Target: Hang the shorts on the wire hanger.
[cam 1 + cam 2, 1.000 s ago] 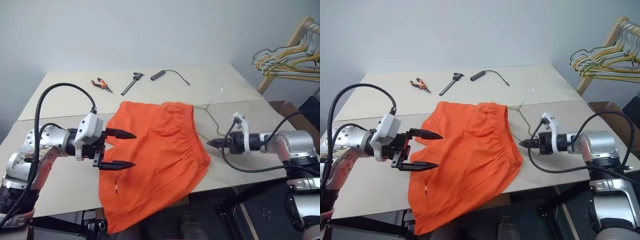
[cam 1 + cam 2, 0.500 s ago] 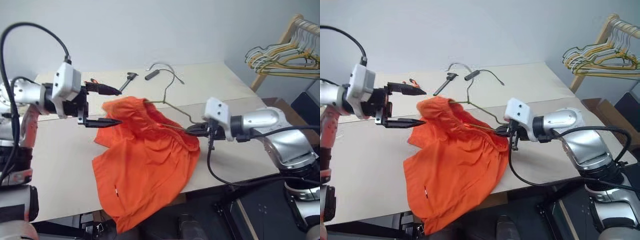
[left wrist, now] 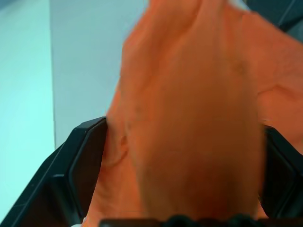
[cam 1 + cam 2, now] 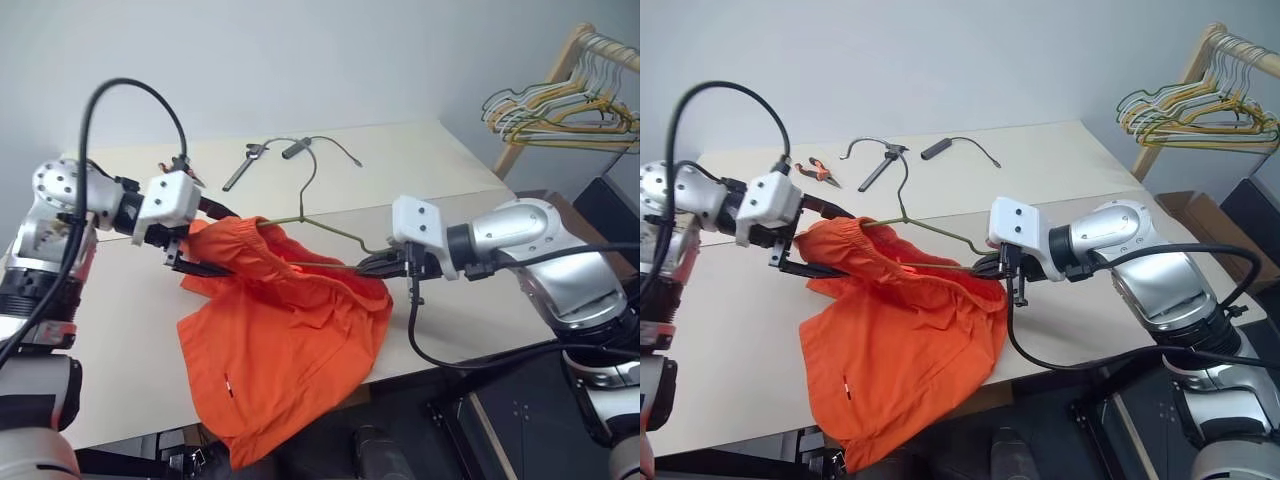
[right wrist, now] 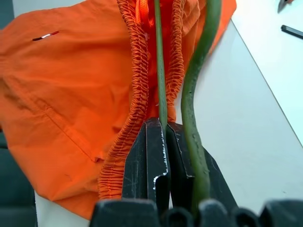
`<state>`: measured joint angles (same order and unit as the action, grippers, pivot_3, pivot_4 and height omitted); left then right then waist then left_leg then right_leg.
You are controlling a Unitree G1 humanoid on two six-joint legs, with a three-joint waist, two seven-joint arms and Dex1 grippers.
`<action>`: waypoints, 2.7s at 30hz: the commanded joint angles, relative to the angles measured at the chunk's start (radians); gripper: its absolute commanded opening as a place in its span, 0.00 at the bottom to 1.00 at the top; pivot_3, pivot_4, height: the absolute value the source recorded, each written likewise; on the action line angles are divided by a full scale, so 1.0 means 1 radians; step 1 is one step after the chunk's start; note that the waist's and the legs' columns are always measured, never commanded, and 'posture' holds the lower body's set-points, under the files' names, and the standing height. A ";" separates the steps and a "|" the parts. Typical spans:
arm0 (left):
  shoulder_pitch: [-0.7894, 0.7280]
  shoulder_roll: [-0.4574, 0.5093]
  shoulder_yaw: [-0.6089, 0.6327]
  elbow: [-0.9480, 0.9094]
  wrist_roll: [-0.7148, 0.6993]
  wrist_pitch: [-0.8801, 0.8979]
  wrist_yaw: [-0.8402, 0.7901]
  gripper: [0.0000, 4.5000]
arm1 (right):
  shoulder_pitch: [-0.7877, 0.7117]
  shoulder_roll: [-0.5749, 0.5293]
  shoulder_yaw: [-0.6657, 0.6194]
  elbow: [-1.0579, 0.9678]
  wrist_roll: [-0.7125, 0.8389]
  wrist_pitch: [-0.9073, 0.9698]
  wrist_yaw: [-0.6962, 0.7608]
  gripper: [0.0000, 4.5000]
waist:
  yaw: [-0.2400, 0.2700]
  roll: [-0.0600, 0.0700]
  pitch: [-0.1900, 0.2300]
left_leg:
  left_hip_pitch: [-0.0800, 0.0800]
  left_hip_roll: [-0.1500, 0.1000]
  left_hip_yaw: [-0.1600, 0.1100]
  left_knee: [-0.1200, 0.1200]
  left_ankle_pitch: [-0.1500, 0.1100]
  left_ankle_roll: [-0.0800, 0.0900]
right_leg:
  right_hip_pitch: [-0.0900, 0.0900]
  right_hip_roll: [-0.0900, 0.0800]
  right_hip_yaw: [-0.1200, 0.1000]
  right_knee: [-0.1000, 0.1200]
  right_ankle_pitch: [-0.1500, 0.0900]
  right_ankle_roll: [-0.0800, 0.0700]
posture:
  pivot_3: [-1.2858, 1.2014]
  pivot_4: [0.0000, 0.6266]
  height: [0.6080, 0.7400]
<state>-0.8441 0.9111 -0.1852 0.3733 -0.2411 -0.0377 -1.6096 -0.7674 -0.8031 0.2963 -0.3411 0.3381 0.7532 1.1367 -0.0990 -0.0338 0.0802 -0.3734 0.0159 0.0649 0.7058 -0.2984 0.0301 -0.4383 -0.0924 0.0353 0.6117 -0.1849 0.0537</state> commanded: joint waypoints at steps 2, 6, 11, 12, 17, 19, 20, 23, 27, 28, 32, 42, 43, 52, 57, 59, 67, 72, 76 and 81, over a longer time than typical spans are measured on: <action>-0.024 -0.016 -0.011 0.011 0.023 -0.037 -0.005 0.79 | -0.042 0.009 -0.034 -0.024 0.037 0.046 0.004 0.00 | -0.004 0.000 0.000 | 0.000 0.000 0.000 0.000 0.000 0.000 | 0.000 0.000 0.000 0.000 0.000 0.000 | 0.47 0.03 1.00; -0.022 -0.030 -0.005 0.006 0.019 -0.028 -0.005 0.51 | -0.050 0.011 -0.037 -0.032 0.044 0.079 -0.001 0.00 | -0.010 0.000 0.000 | 0.000 0.000 0.000 0.000 0.000 0.000 | -0.001 0.000 0.000 0.001 0.000 0.000 | 0.46 0.05 1.00; -0.018 -0.036 -0.005 0.004 0.007 -0.019 -0.005 0.13 | -0.056 0.012 -0.041 -0.034 0.061 0.105 -0.004 0.00 | -0.019 0.000 0.000 | -0.001 0.000 -0.001 0.001 0.000 0.000 | -0.001 0.000 0.000 0.001 0.000 0.000 | 0.46 0.06 1.00; -0.016 -0.038 -0.003 0.002 0.005 -0.013 -0.005 0.05 | -0.059 0.013 -0.042 -0.033 0.065 0.110 -0.006 0.00 | -0.021 0.000 0.000 | -0.001 0.000 -0.001 0.001 0.000 0.000 | -0.001 0.000 0.000 0.001 0.000 0.000 | 0.46 0.06 1.00; -0.013 -0.039 -0.002 -0.005 -0.005 0.005 -0.005 0.01 | -0.066 0.020 -0.052 -0.029 0.079 0.129 -0.007 0.00 | -0.028 0.000 0.000 | 0.000 0.000 -0.002 0.001 0.000 0.000 | -0.001 0.000 0.000 0.001 0.000 0.000 | 0.46 0.07 1.00; -0.012 -0.044 0.006 -0.001 0.000 0.012 -0.004 0.00 | -0.066 0.021 -0.058 -0.028 0.083 0.137 -0.011 0.06 | -0.028 0.000 0.000 | 0.000 0.000 -0.003 0.001 0.000 0.000 | -0.001 0.000 0.000 0.001 0.000 0.000 | 0.46 0.07 1.00; -0.013 -0.045 0.009 0.000 -0.005 0.017 -0.005 0.00 | -0.064 0.020 -0.061 -0.028 0.082 0.140 -0.013 0.13 | -0.028 0.000 0.000 | 0.000 0.000 -0.003 0.001 0.000 0.000 | -0.001 0.000 0.000 0.001 0.000 0.000 | 0.46 0.07 1.00; -0.014 -0.048 0.024 0.001 -0.020 0.048 -0.005 0.00 | -0.045 0.001 -0.084 -0.023 0.085 0.156 -0.033 0.32 | -0.028 0.000 0.000 | -0.001 0.000 -0.003 0.001 0.000 0.000 | -0.001 0.000 0.000 0.001 0.000 0.000 | 0.46 0.07 1.00; -0.006 -0.044 0.040 -0.002 -0.036 0.086 -0.004 0.00 | 0.006 -0.051 -0.163 -0.012 0.099 0.178 -0.065 0.63 | -0.024 0.000 0.000 | -0.001 0.000 -0.004 0.002 0.000 0.000 | -0.001 0.000 0.000 0.001 0.000 0.000 | 0.46 0.07 1.00; -0.003 -0.040 0.040 -0.003 -0.047 0.097 -0.004 0.00 | 0.022 -0.063 -0.195 -0.008 0.107 0.189 -0.074 0.71 | -0.023 0.000 0.000 | -0.002 0.000 -0.004 0.003 0.000 0.000 | -0.001 -0.001 -0.001 0.001 0.000 0.000 | 0.46 0.07 1.00; -0.002 -0.045 0.050 0.004 -0.056 0.132 -0.005 0.00 | 0.100 -0.107 -0.333 0.016 0.134 0.212 -0.118 1.00 | -0.023 0.000 0.000 | -0.003 0.000 -0.004 0.005 -0.001 0.001 | -0.001 -0.001 -0.001 0.001 0.000 0.000 | 0.46 0.07 1.00; 0.025 -0.039 0.062 0.026 -0.039 0.140 0.002 0.00 | 0.508 0.002 -0.574 -0.160 0.286 0.210 -0.221 1.00 | -0.025 0.000 0.000 | -0.002 0.001 -0.005 0.005 -0.001 0.002 | 0.000 0.000 0.000 0.001 0.000 0.001 | 0.45 0.10 1.00; 0.028 -0.038 0.063 0.023 -0.038 0.140 0.002 0.00 | 0.544 0.031 -0.529 -0.181 0.263 0.184 -0.250 1.00 | -0.028 0.000 0.000 | -0.002 0.000 -0.006 0.005 -0.001 0.002 | 0.000 0.000 0.001 0.002 0.000 0.001 | 0.45 0.10 1.00; 0.027 -0.033 0.067 0.011 -0.038 0.159 -0.003 0.00 | 0.563 0.215 -0.244 -0.117 0.068 0.020 -0.444 1.00 | -0.047 0.000 0.000 | 0.001 -0.001 -0.005 0.006 -0.001 0.002 | 0.002 0.000 0.006 0.001 0.003 0.004 | 0.45 0.11 1.00; 0.033 -0.028 0.068 0.000 -0.039 0.165 -0.003 0.00 | 0.506 0.335 -0.240 -0.056 0.097 0.009 -0.489 0.87 | -0.051 0.000 0.000 | 0.001 -0.001 -0.006 0.006 -0.001 0.002 | 0.001 0.000 0.006 0.001 0.003 0.004 | 0.46 0.11 1.00; 0.036 -0.026 0.069 -0.004 -0.040 0.167 -0.002 0.00 | 0.502 0.352 -0.259 -0.051 0.120 0.013 -0.481 0.73 | -0.051 0.000 0.000 | 0.001 0.000 -0.006 0.006 -0.001 0.002 | 0.001 0.000 0.006 0.001 0.003 0.004 | 0.46 0.11 1.00; 0.053 -0.012 0.087 -0.004 -0.036 0.163 0.010 0.00 | 0.522 0.324 -0.357 -0.032 0.224 0.045 -0.434 0.12 | -0.048 0.000 0.000 | 0.001 0.000 -0.006 0.006 -0.001 0.002 | 0.001 0.000 0.006 0.001 0.003 0.004 | 0.46 0.12 1.00; 0.085 0.009 0.098 -0.017 -0.043 0.163 0.001 0.00 | 0.500 0.287 -0.452 0.014 0.325 0.097 -0.407 0.00 | -0.049 0.000 0.000 | 0.001 0.000 -0.006 0.006 -0.001 0.002 | 0.001 0.000 0.006 0.001 0.003 0.004 | 0.46 0.13 1.00; 0.105 0.038 0.106 -0.025 -0.052 0.160 -0.004 0.00 | 0.485 0.227 -0.505 0.045 0.402 0.135 -0.354 0.00 | -0.047 0.000 0.001 | 0.001 0.000 -0.006 0.005 -0.001 0.002 | 0.001 0.000 0.006 0.001 0.003 0.004 | 0.46 0.13 1.00; 0.145 0.113 0.089 -0.055 -0.097 0.144 -0.005 0.00 | 0.463 0.154 -0.528 0.096 0.449 0.161 -0.312 0.00 | -0.049 0.000 0.001 | 0.001 0.000 -0.006 0.005 -0.002 0.003 | 0.001 0.000 0.006 0.000 0.003 0.004 | 0.46 0.13 1.00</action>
<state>-0.6974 0.9826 -0.1339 0.3273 -0.3206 0.1167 -1.6111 -0.2916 -0.6207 -0.1710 -0.2624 0.7740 0.9102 0.8195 -0.1485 -0.0334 0.0811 -0.3723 0.0164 0.0587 0.7110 -0.2999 0.0326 -0.4370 -0.0926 0.0414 0.6120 -0.1822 0.0573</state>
